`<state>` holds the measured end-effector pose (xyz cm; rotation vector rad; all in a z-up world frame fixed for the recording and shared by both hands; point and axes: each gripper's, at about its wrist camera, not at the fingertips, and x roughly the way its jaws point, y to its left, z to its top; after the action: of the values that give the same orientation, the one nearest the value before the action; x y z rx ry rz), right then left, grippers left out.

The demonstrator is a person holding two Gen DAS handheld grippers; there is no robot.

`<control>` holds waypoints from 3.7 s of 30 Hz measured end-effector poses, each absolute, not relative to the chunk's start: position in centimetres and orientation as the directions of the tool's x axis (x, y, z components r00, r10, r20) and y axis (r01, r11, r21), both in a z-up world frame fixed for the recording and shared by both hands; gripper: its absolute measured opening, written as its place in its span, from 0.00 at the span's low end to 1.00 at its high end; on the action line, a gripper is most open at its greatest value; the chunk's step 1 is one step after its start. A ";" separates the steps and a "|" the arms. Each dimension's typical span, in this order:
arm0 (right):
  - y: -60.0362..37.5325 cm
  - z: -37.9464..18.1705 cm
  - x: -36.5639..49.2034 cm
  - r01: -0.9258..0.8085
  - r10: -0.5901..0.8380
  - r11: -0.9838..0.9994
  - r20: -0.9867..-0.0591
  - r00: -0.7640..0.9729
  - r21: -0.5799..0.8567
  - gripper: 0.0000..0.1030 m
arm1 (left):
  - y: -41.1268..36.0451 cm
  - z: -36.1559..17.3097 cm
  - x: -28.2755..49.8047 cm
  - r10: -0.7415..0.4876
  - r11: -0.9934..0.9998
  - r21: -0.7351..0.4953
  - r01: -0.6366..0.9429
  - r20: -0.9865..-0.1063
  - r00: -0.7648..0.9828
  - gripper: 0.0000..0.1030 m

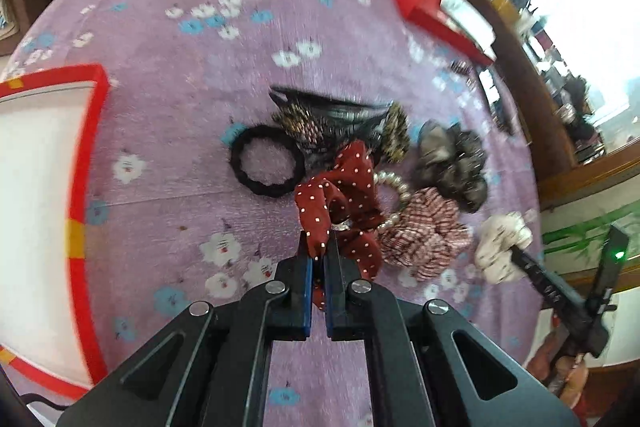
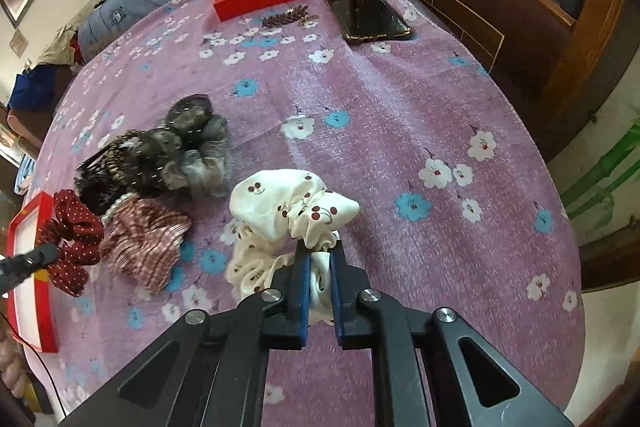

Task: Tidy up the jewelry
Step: 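Grasp the red polka-dot scrunchie with left tool while right grasps cream scrunchie, then carry both scrunchies to the white tray and open both tools to release, then move both open tools back to the remaining accessories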

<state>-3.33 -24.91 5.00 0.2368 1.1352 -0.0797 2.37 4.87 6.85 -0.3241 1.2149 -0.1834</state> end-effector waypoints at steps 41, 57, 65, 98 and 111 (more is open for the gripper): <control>18.9 7.3 6.7 -0.413 0.408 0.868 -0.870 0.278 0.275 0.10 | 40.2 5.9 4.4 0.034 0.917 -0.134 -0.375 -0.912 0.409 0.04; 21.2 6.1 6.8 -0.432 0.319 0.888 -0.889 0.327 0.159 0.38 | 40.7 9.0 1.8 0.082 0.916 -0.110 -0.385 -0.890 0.449 0.31; 19.2 8.7 4.7 -0.426 0.350 0.887 -0.864 0.362 0.181 0.44 | 39.5 12.5 -1.1 0.106 0.907 -0.127 -0.401 -0.854 0.509 0.43; -16.4 5.7 -2.0 0.088 0.204 0.962 -0.897 0.392 0.257 0.49 | 9.9 6.1 5.5 -0.124 0.992 -0.126 0.021 -0.914 0.386 0.43; -15.6 3.4 0.2 -0.025 0.277 0.958 -0.898 0.342 0.286 0.52 | 7.8 2.4 8.8 -0.107 0.993 -0.117 -0.008 -0.933 0.344 0.43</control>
<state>0.22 -15.64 3.44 0.2379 1.2089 0.1991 8.78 7.80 2.36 -0.1075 1.2191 -0.0645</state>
